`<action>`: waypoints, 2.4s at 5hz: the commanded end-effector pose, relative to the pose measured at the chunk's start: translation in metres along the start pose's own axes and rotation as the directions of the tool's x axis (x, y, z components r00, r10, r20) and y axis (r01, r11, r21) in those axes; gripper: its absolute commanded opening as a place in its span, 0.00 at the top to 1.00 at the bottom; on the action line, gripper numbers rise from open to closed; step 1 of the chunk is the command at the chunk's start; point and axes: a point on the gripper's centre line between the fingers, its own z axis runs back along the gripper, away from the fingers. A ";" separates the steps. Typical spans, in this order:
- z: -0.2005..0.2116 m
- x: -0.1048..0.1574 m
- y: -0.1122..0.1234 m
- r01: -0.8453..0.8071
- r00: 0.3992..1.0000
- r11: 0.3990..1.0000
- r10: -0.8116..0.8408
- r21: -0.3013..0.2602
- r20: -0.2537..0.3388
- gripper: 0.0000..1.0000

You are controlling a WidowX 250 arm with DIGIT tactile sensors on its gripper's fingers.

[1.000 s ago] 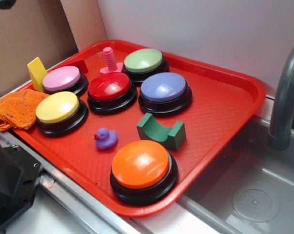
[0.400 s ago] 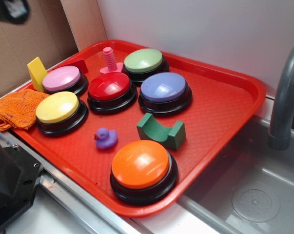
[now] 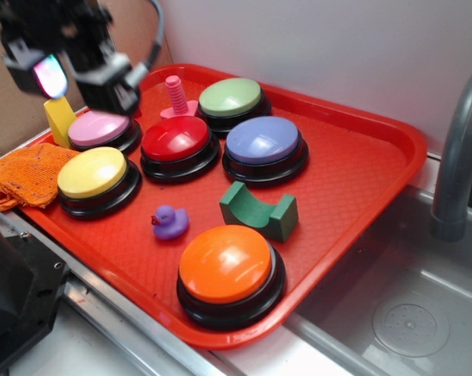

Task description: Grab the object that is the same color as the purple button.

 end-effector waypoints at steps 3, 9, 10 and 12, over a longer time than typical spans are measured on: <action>-0.096 0.013 -0.006 -0.210 0.977 0.976 0.208 0.058 0.040 0.00; -0.129 0.008 -0.007 -0.316 0.949 0.949 0.316 0.008 0.019 1.00; -0.120 0.011 -0.006 -0.286 0.958 0.957 0.287 0.042 0.000 1.00; -0.055 0.030 -0.016 -0.085 0.993 0.996 0.082 -0.031 -0.081 1.00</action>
